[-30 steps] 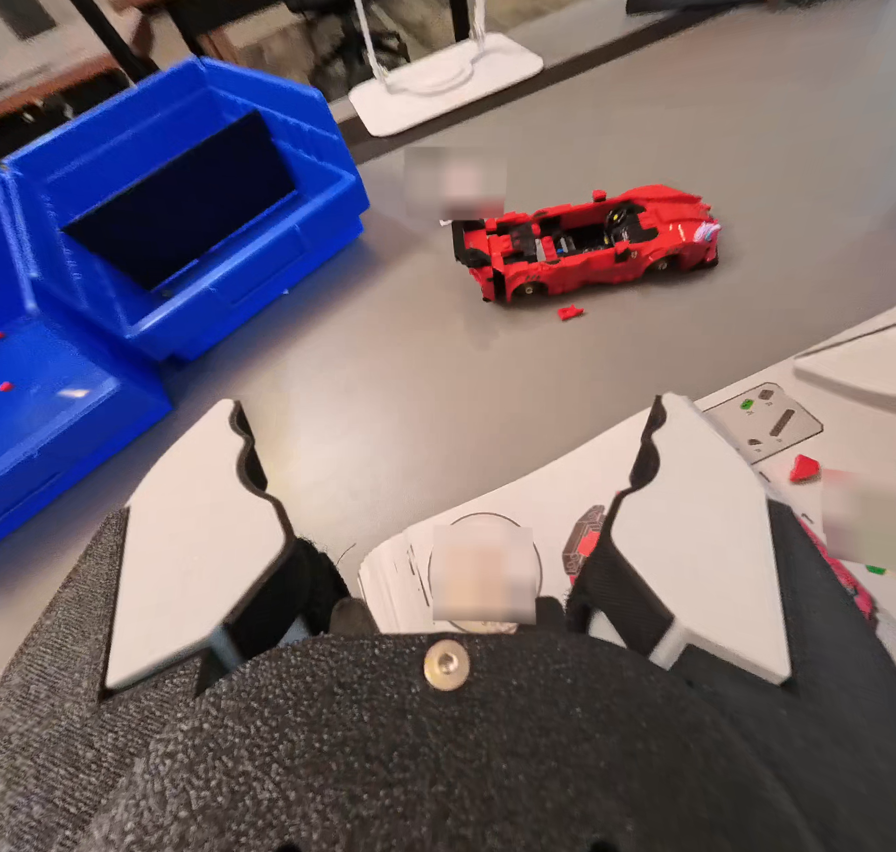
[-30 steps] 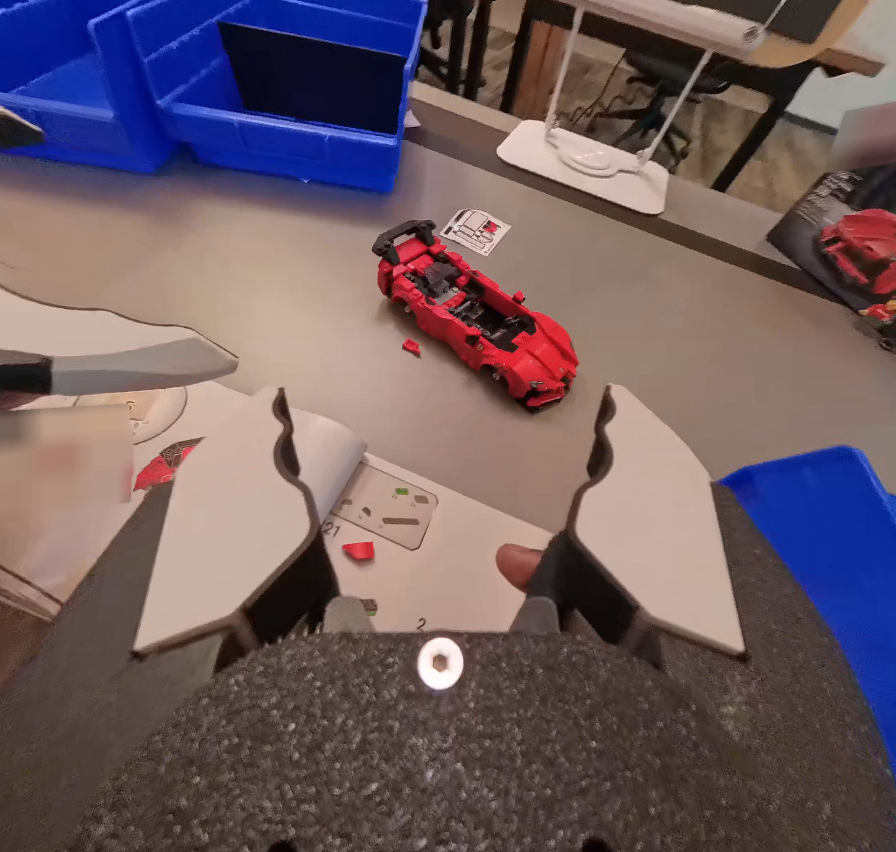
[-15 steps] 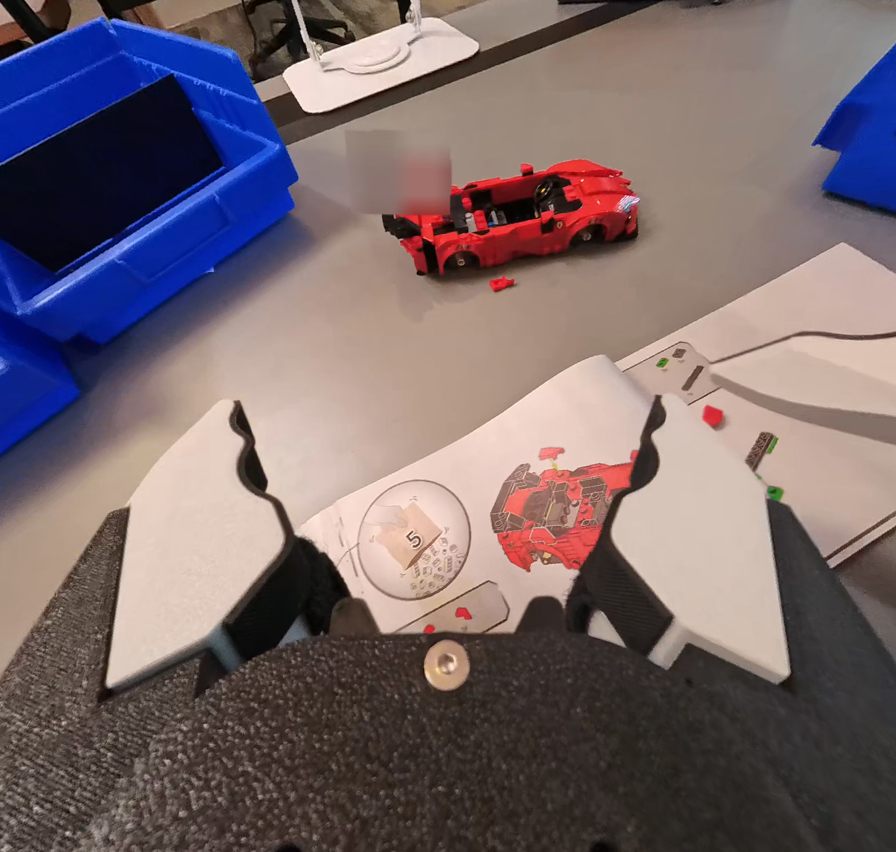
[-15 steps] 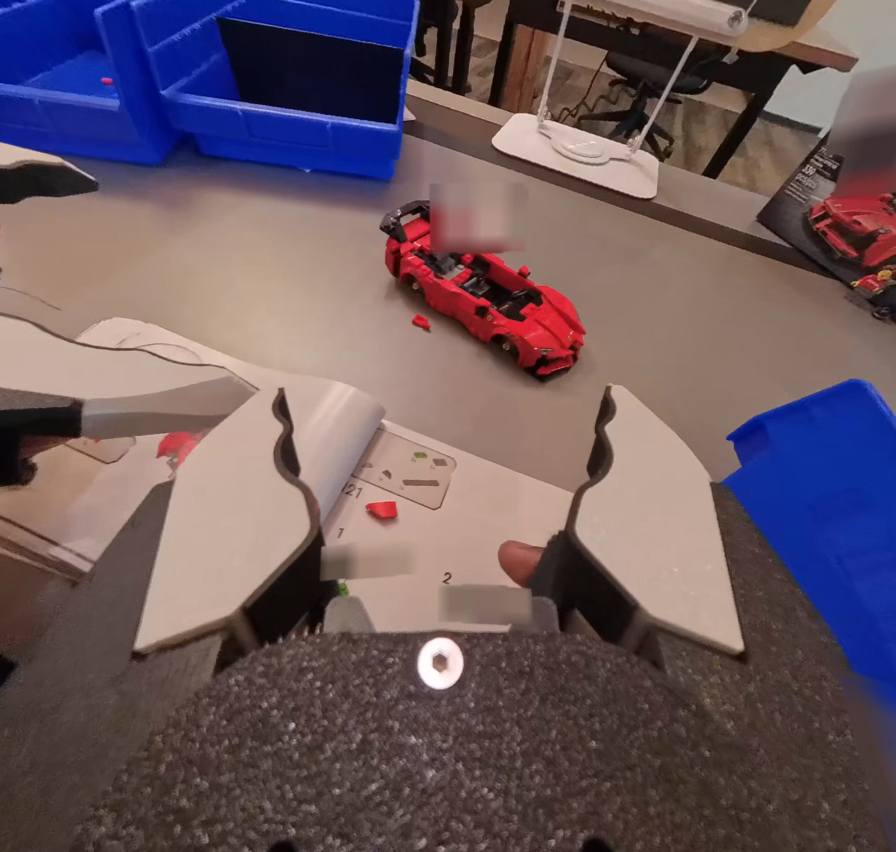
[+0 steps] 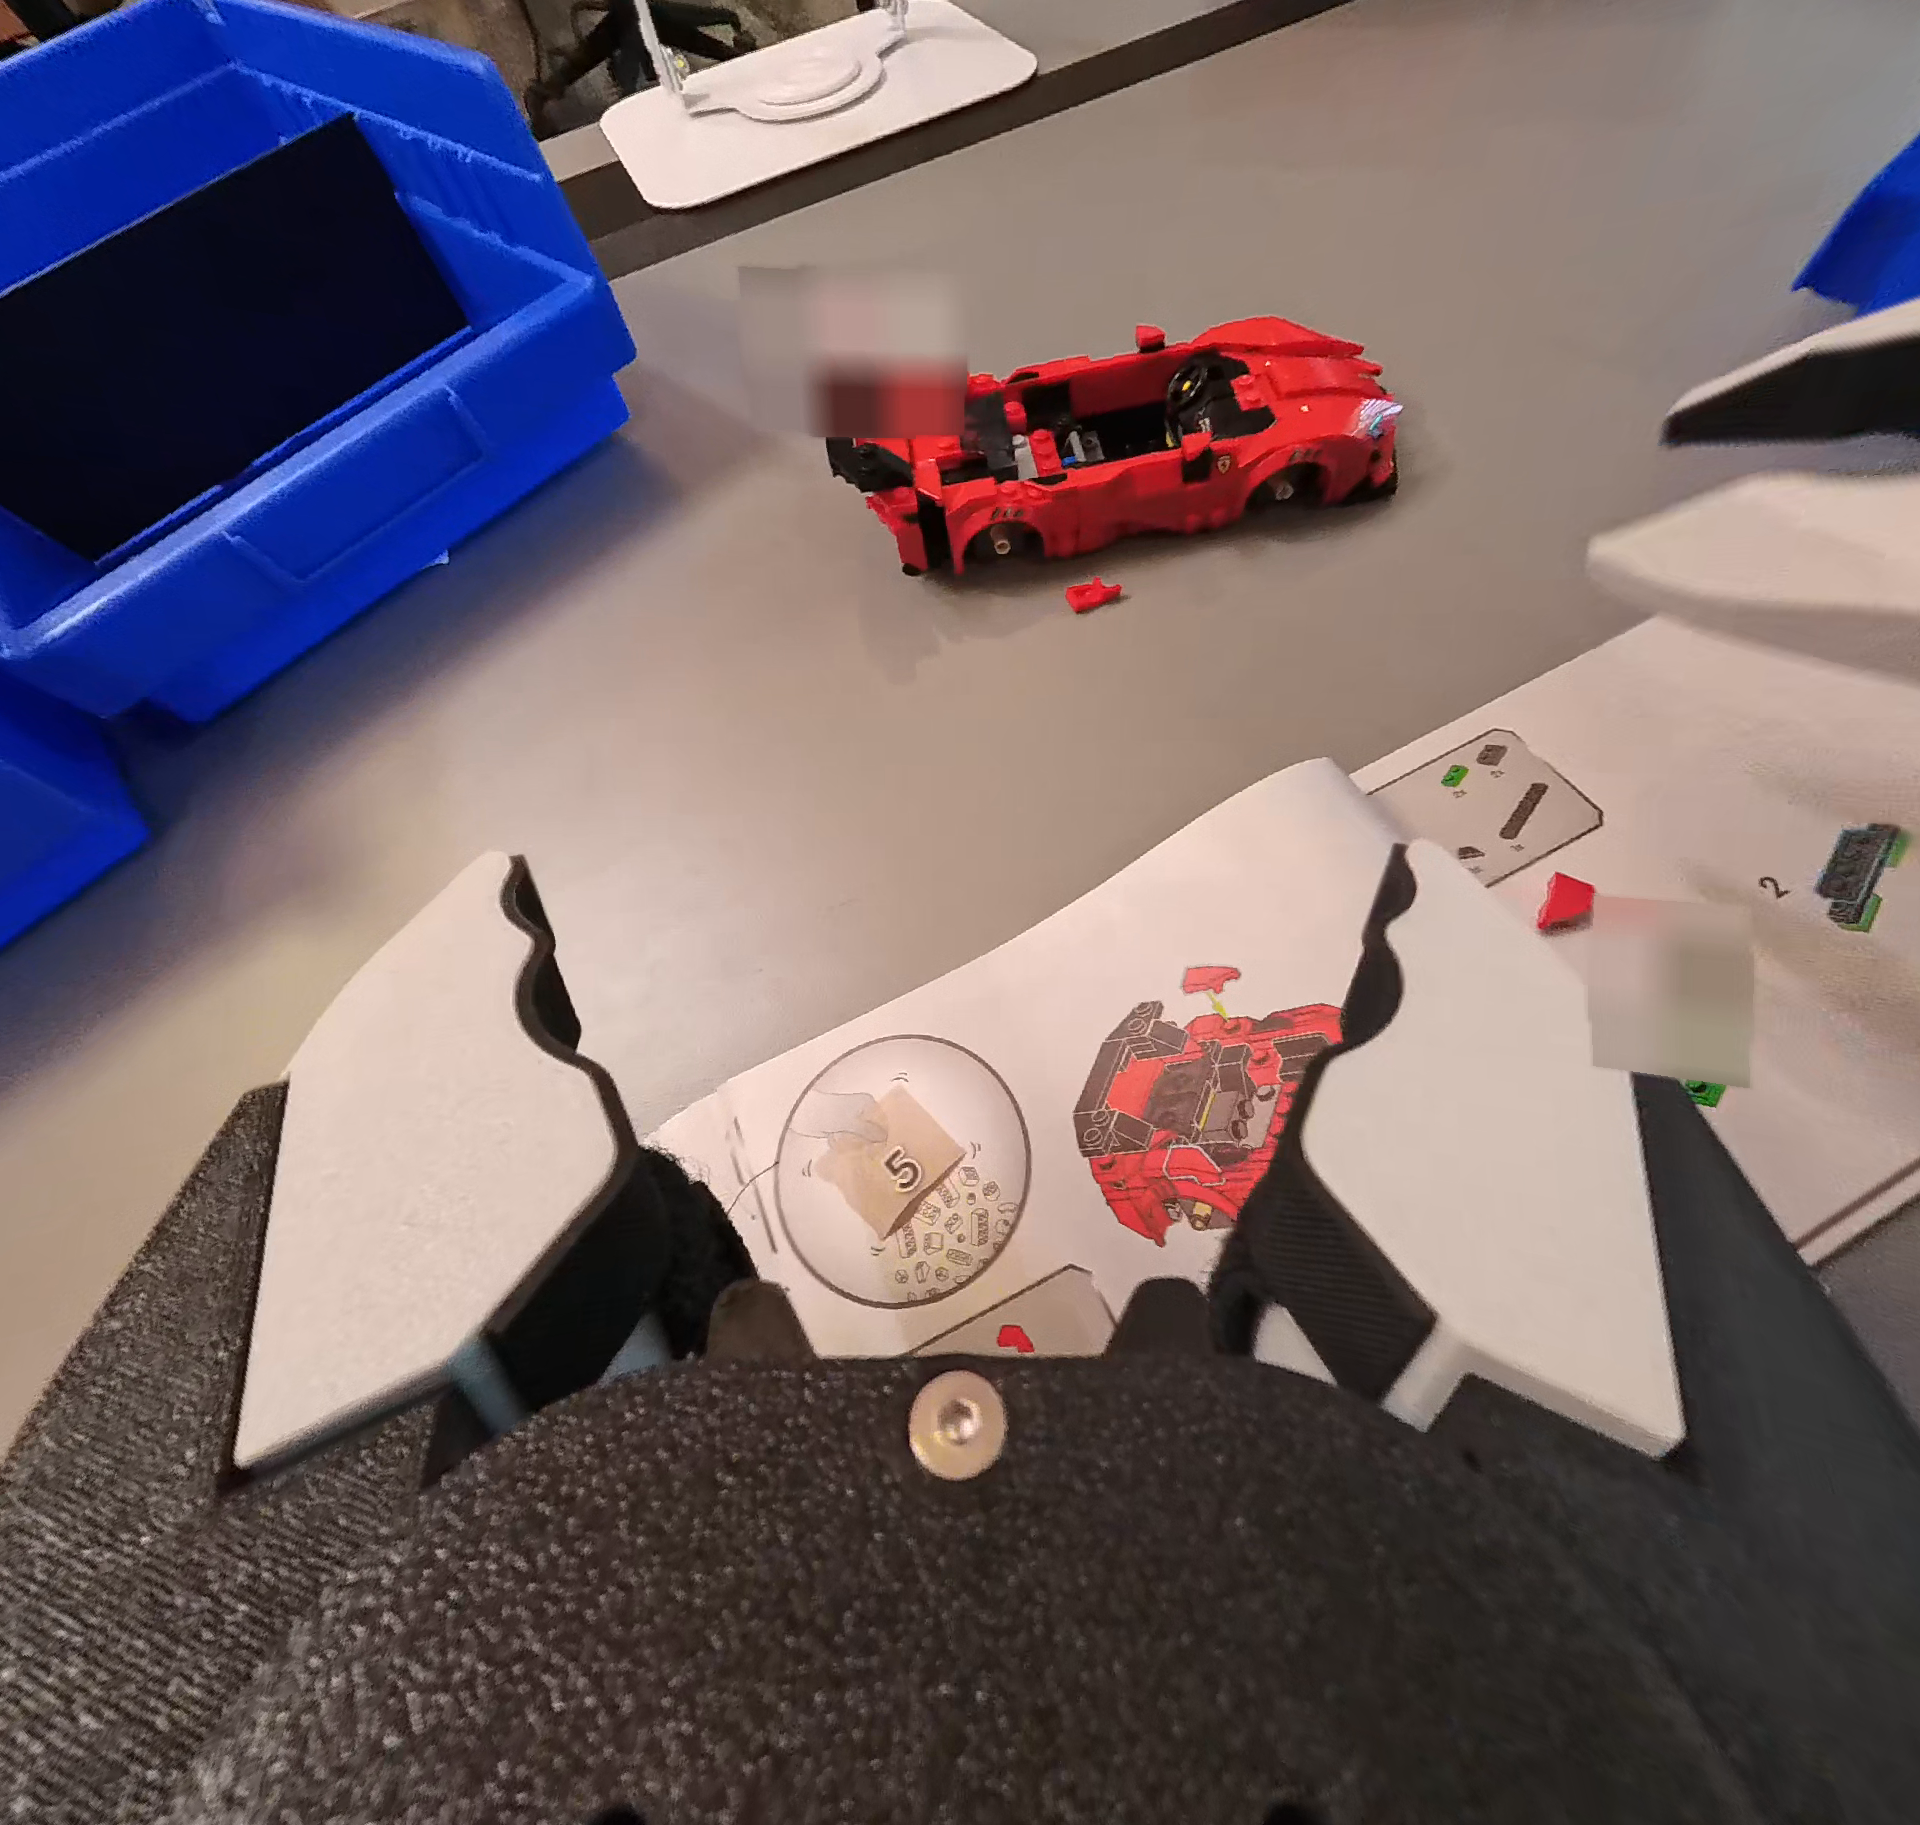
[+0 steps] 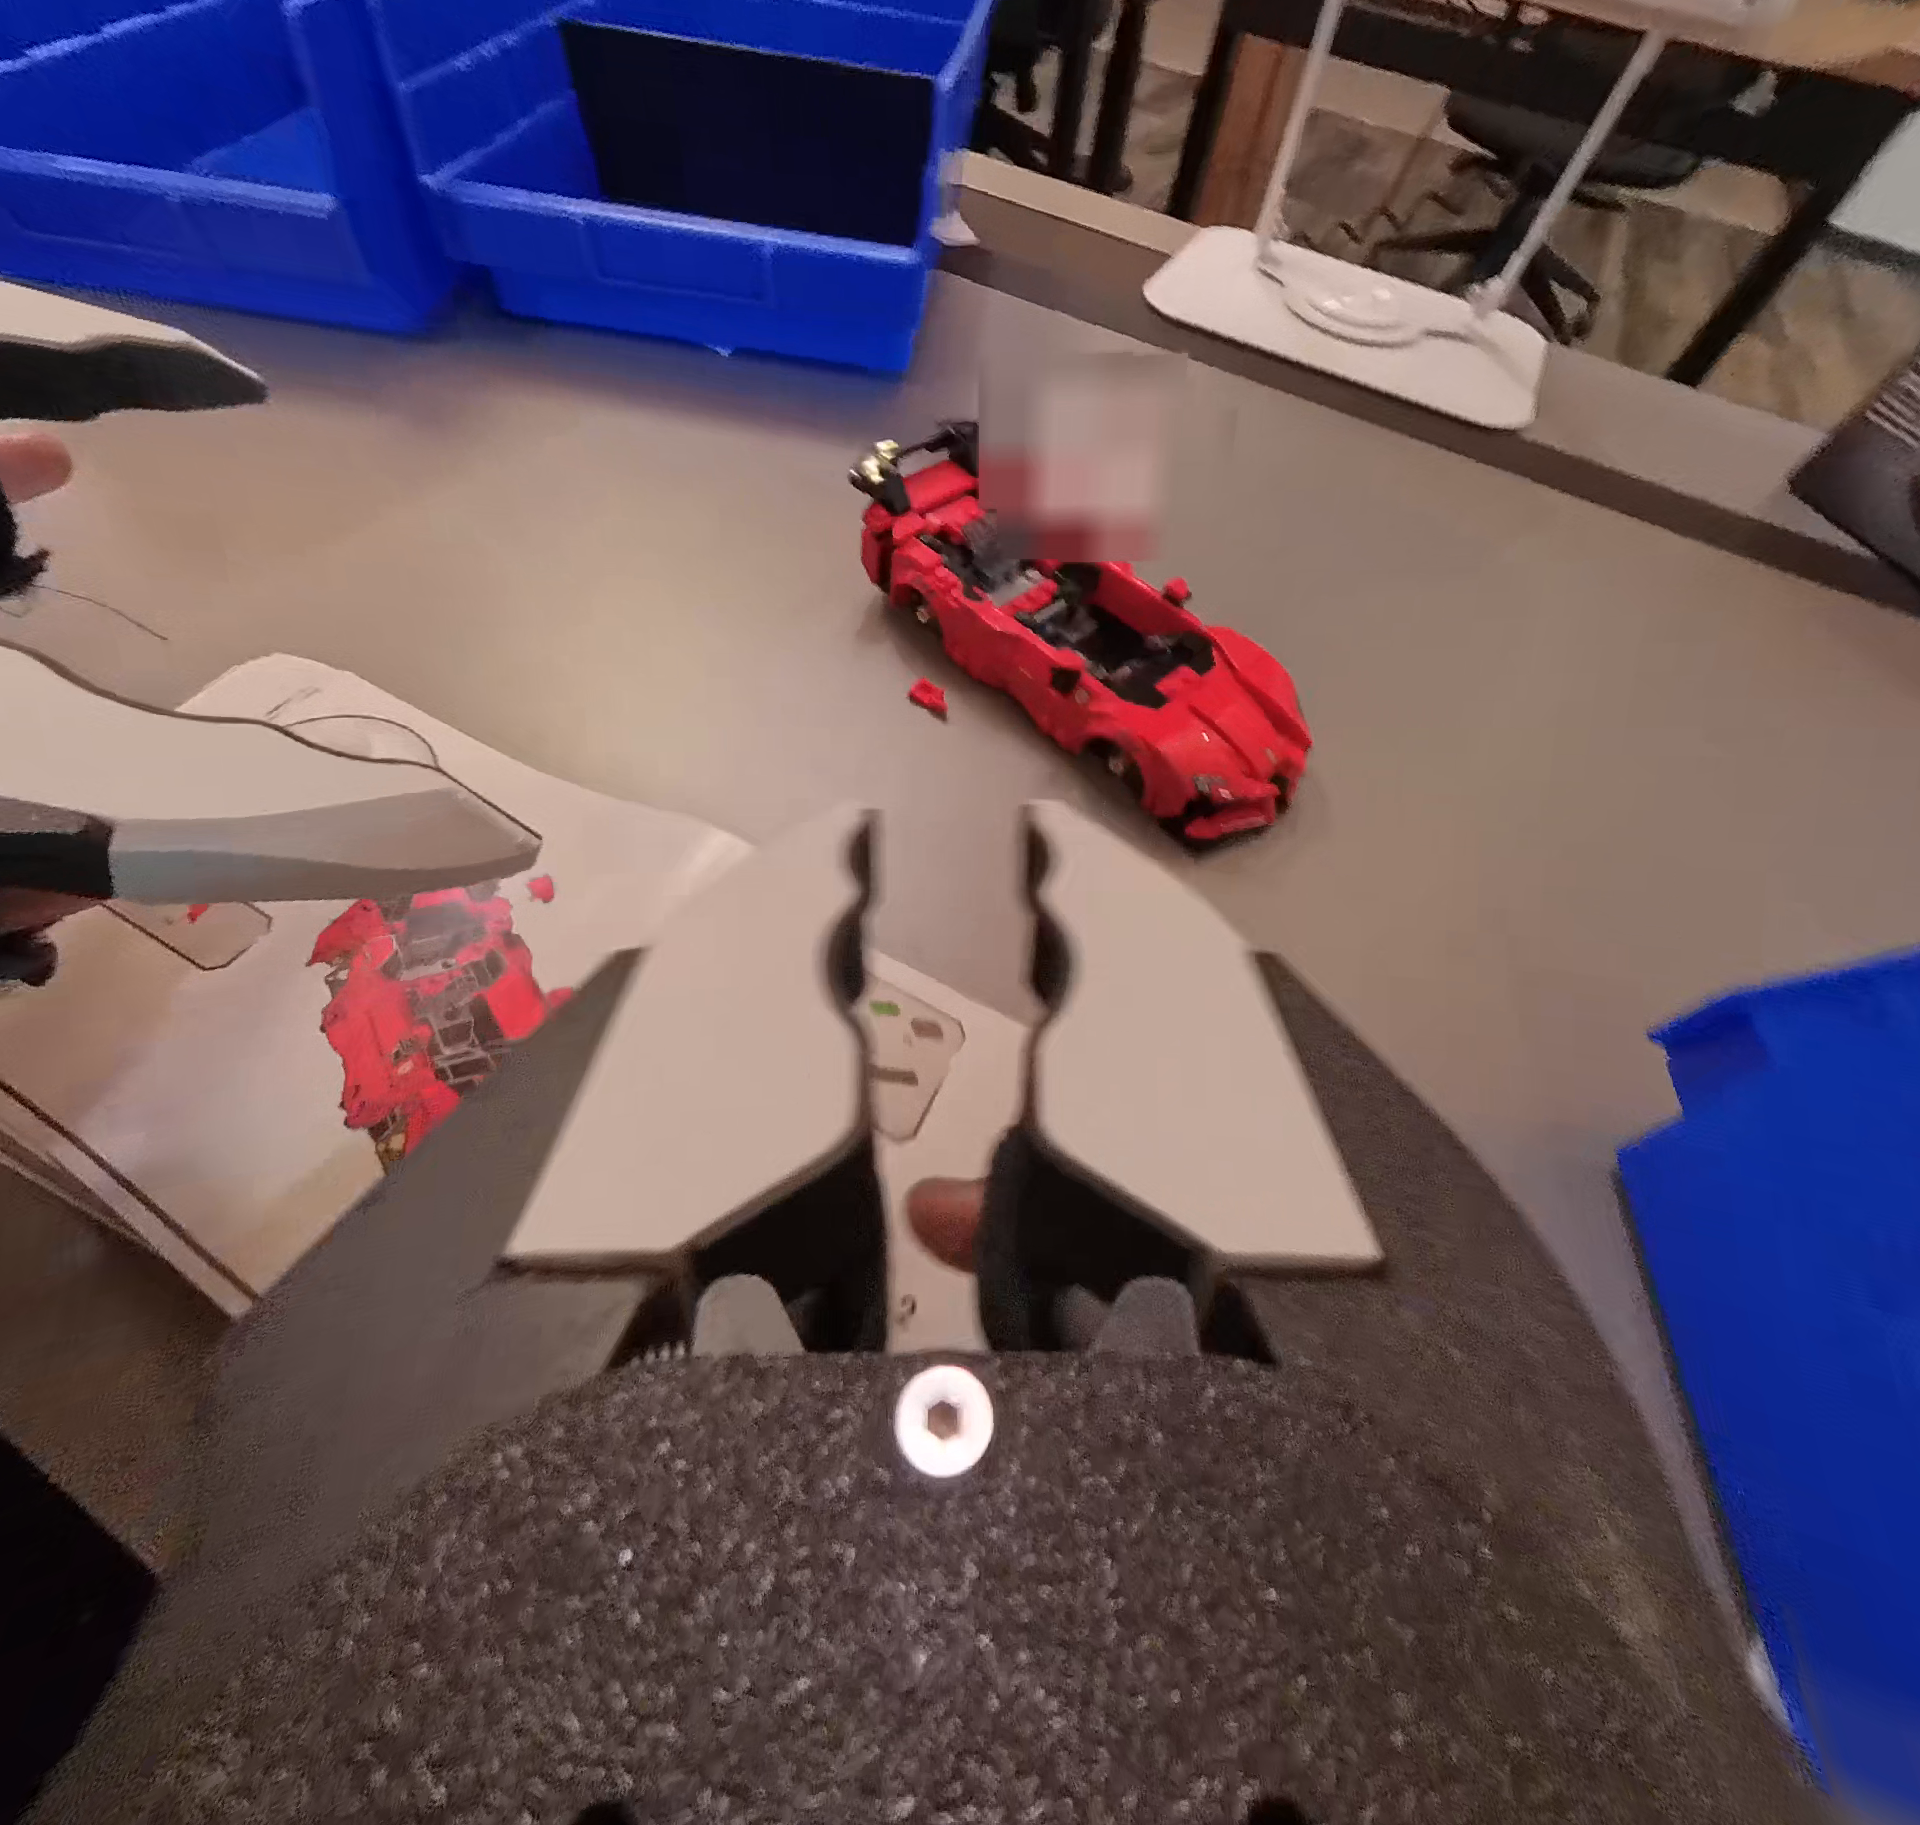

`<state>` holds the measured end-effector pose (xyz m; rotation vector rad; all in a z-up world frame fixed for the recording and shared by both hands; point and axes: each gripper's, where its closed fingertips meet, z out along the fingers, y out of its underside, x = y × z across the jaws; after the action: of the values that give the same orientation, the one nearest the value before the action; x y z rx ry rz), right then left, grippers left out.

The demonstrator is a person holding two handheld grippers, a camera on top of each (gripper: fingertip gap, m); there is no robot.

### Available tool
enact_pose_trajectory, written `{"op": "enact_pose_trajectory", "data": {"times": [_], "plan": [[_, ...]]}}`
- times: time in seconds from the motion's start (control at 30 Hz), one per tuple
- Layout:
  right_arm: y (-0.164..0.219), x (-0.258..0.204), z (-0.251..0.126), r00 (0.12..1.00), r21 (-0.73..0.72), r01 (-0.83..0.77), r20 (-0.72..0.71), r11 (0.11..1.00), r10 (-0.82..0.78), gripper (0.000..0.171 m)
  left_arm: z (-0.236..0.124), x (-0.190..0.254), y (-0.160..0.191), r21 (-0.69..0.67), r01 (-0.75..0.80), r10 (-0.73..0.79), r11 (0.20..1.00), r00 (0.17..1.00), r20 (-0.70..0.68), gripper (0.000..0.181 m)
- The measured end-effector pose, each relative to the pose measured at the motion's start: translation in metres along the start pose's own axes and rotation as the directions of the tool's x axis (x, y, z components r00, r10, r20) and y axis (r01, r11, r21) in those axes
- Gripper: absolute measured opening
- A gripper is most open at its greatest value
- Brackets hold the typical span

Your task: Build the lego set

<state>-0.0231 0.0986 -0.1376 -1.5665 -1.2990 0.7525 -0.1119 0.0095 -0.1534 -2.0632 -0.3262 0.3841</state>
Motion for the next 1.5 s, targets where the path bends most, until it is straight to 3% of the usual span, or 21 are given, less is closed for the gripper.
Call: {"op": "enact_pose_trajectory", "data": {"times": [0.03, 0.07, 0.27, 0.33, 0.4, 0.63, 0.83, 0.93, 1.0, 1.2, 1.33, 1.5], "plan": [[-0.004, -0.003, 0.006, 0.999, 0.012, 0.016, 0.036, 1.000, -0.016, 0.001, 0.001, -0.001, 0.001, -0.005, 0.003, -0.003, 1.000, 1.000, -0.001, 0.144], [-0.007, -0.007, 0.014, 0.996, 0.008, 0.032, 0.080, 0.999, -0.033, 0.000, 0.001, -0.001, 0.002, -0.011, 0.003, -0.003, 1.000, 1.000, -0.001, 0.144], [0.014, -0.005, 0.094, 0.953, -0.294, 0.160, 0.296, 0.942, -0.070, 0.000, -0.001, -0.005, 0.004, -0.009, -0.005, 0.005, 1.000, 1.000, 0.013, 0.143], [0.023, -0.008, 0.106, 0.934, -0.355, 0.178, 0.354, 0.918, -0.045, 0.018, -0.001, -0.011, 0.005, -0.015, -0.014, 0.014, 1.000, 1.000, 0.023, 0.142], [0.028, -0.012, 0.114, 0.921, -0.369, 0.197, 0.386, 0.908, -0.043, 0.023, -0.001, -0.016, 0.007, -0.018, -0.003, 0.004, 1.000, 1.000, 0.023, 0.141], [0.032, -0.012, 0.131, 0.929, -0.360, 0.209, 0.364, 0.909, -0.070, 0.010, 0.004, -0.018, 0.013, -0.030, 0.003, -0.003, 1.000, 1.000, 0.000, 0.139], [0.042, -0.023, 0.104, 0.896, -0.389, 0.278, 0.434, 0.878, -0.091, 0.007, 0.000, -0.034, 0.017, -0.054, -0.009, 0.011, 0.999, 1.000, 0.028, 0.137], [0.035, -0.021, 0.085, 0.899, -0.354, 0.255, 0.430, 0.900, -0.086, 0.023, -0.004, -0.048, 0.015, -0.051, 0.002, 0.001, 0.999, 0.998, 0.061, 0.135], [0.023, -0.019, 0.063, 0.898, -0.299, 0.219, 0.435, 0.929, -0.071, 0.025, -0.008, -0.056, 0.013, -0.042, 0.004, 0.000, 0.999, 0.997, 0.081, 0.132], [0.059, -0.033, -0.009, 0.820, -0.358, 0.349, 0.564, 0.866, -0.098, 0.001, -0.010, -0.072, 0.016, -0.067, -0.002, 0.009, 0.998, 0.994, 0.106, 0.129], [0.087, -0.040, -0.011, 0.815, -0.435, 0.394, 0.572, 0.810, -0.089, 0.001, -0.004, -0.070, 0.012, -0.074, 0.014, -0.010, 0.997, 0.999, 0.053, 0.128], [0.074, -0.037, -0.003, 0.810, -0.432, 0.405, 0.578, 0.806, -0.097, 0.002, 0.011, -0.074, 0.005, -0.085, 0.006, -0.005, 0.996, 1.000, 0.007, 0.128]]}}
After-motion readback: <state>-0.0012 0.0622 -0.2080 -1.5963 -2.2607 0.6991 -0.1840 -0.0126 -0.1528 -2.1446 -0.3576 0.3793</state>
